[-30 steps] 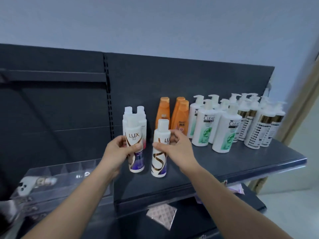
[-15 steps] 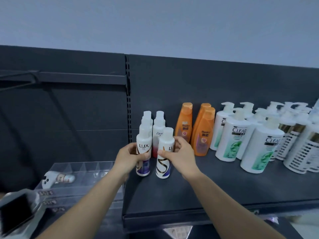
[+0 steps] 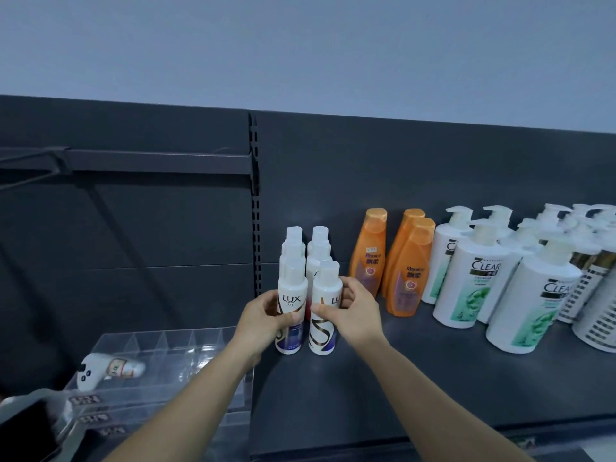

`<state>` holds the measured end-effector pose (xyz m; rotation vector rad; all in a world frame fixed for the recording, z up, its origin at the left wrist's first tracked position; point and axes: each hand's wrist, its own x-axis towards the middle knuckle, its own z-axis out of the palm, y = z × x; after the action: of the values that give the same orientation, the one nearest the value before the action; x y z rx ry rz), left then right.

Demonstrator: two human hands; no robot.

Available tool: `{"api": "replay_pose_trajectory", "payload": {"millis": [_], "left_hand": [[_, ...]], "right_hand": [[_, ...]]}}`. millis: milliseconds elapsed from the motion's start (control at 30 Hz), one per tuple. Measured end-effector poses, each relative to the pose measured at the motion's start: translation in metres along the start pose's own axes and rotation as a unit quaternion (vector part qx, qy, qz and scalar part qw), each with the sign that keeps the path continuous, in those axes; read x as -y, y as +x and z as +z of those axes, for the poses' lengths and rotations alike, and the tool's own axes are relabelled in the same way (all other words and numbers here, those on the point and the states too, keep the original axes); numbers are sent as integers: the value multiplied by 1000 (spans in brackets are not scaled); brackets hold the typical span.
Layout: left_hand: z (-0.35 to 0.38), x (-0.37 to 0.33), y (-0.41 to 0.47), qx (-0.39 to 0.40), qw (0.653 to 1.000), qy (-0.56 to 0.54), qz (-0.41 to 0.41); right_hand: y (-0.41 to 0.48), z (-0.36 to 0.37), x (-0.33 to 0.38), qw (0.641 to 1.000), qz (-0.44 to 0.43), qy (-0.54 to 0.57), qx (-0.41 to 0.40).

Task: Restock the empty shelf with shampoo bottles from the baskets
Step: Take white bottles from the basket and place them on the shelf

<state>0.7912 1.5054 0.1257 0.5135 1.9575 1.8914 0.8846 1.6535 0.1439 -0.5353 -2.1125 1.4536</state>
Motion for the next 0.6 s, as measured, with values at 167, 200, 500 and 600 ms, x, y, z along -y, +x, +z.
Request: {"api": "replay_pose_trajectory", "payload": {"millis": [167,200,500,600], "left_hand": [[-5,7,3,3,997,62,37],[-6,8,2,0,995,93,46],[-4,7,6,-35,962,258,82],[-3,6,10,-33,958,272,84]], "right_hand": [[0,0,-5,1000,-24,-5,1],[-1,0,-8,999,-29,-13,2],[-1,7,-22,997,-13,-78,1],[1,12,-21,996,-11,-85,-8]]}}
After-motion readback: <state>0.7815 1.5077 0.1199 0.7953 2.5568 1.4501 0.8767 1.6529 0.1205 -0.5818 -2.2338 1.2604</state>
